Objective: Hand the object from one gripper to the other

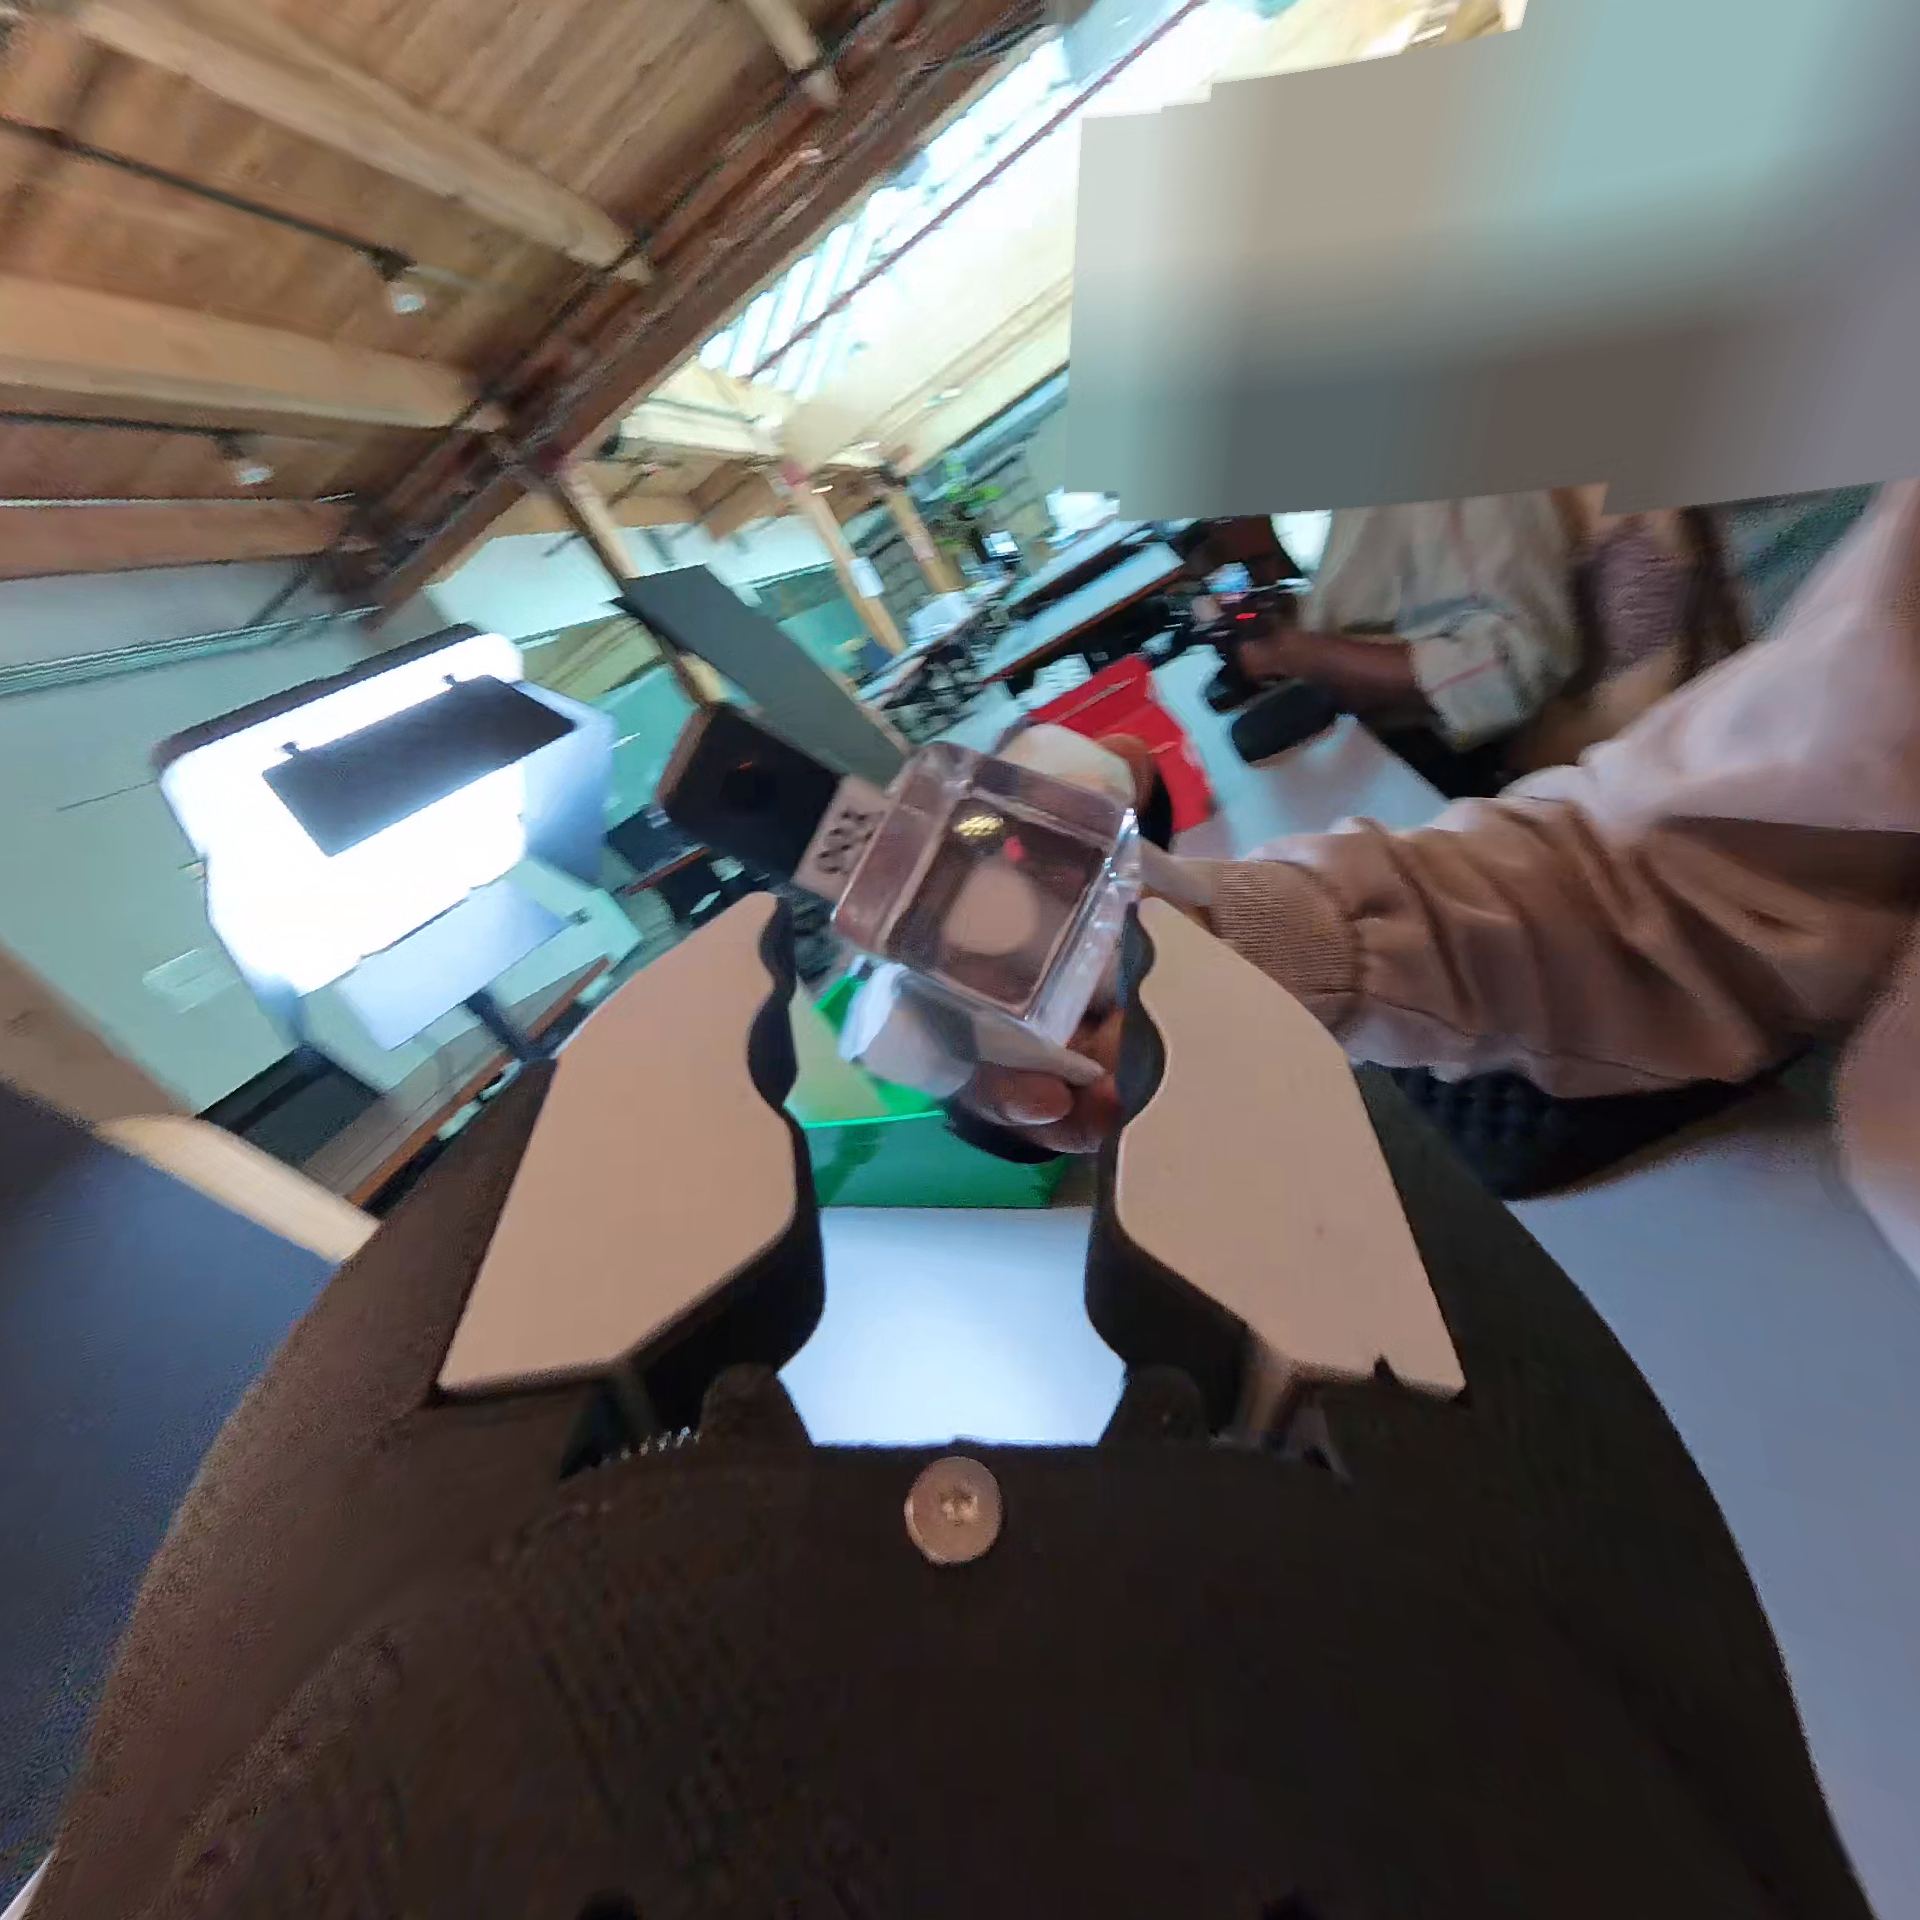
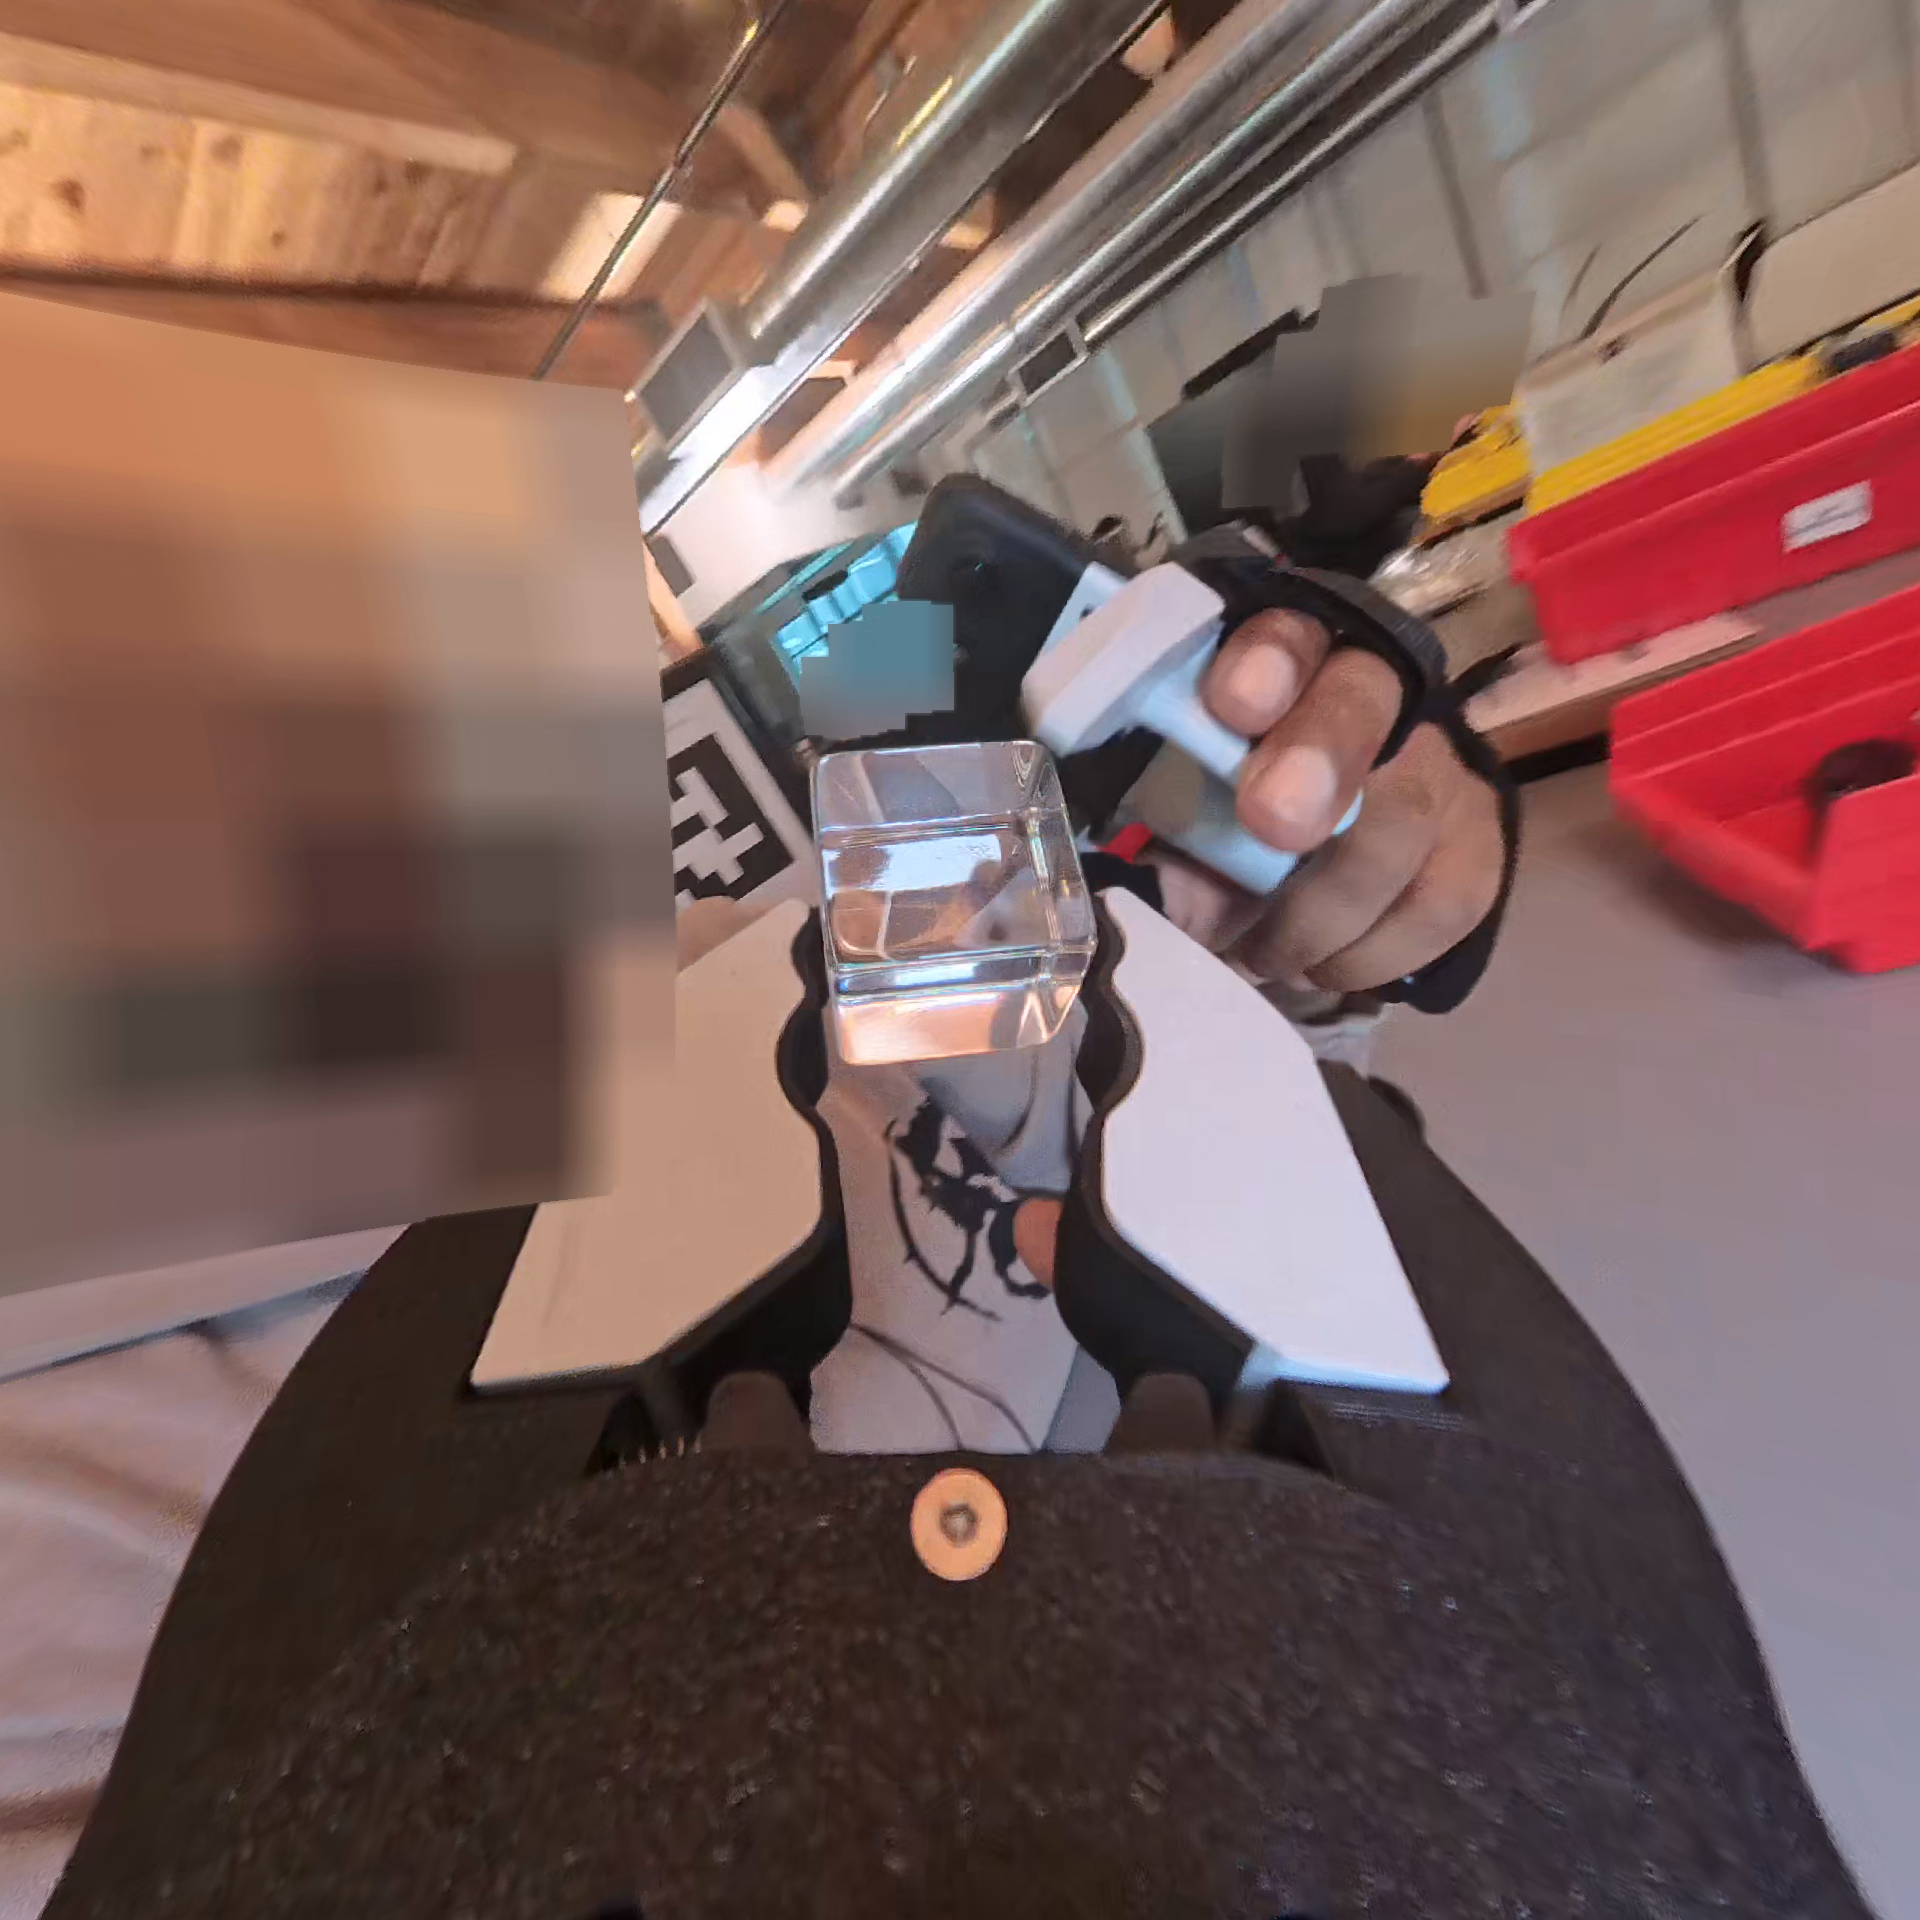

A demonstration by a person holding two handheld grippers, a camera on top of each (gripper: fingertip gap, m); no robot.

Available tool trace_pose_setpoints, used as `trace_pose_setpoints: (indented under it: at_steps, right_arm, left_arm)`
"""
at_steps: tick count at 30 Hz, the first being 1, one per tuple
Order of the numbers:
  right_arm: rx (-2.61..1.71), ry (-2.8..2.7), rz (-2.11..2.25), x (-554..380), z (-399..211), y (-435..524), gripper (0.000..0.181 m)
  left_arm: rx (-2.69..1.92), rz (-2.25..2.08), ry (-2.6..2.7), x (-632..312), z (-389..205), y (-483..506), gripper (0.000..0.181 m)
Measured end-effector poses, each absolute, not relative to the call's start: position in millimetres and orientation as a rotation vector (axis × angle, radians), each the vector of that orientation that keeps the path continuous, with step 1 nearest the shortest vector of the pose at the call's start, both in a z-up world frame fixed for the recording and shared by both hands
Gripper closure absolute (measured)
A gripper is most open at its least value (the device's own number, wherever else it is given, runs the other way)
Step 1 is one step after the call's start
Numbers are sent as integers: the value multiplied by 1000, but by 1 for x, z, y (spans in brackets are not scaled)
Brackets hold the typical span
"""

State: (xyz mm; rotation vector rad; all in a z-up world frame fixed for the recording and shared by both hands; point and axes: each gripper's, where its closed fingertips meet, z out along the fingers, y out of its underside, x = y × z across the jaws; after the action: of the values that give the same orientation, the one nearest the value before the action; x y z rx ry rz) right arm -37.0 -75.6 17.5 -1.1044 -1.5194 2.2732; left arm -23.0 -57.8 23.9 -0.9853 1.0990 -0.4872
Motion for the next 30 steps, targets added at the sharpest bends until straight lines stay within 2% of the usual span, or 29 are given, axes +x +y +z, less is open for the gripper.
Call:
trace_pose_setpoints:
  at_steps: [1, 4, 7, 13, 18, 22, 26, 30]
  right_arm:
    - [-1095, -1559, 2302, -36, 15, -82, 135]
    - [-1080, -1618, 2361, -36, 10, -90, 135]
    - [-1098, -1446, 2324, -42, 20, -69, 131]
    - [-1070, -1214, 1762, -43, 30, -13, 124]
    - [-906, -1207, 829, -53, 15, 21, 125]
    - [-794, -1227, 320, -70, -5, 30, 119]
    - [-696, -1218, 49, -81, -26, 41, 116]
    - [-666, -1154, -21, -78, -31, 54, 120]
  left_arm:
    - [-973, -520, 1152, -20, 20, -65, 127]
    - [-958, -494, 1220, -18, 14, -72, 132]
    - [-1049, -447, 1138, -25, 18, -56, 134]
    - [-1322, -559, 742, -62, 20, 0, 134]
    - [-1518, -800, 358, -94, -3, 41, 134]
    - [-1568, -998, 183, -95, -21, 55, 135]
    - [-1588, -1175, 101, -81, -32, 57, 134]
    - [-1620, -1269, 117, -60, -40, 52, 135]
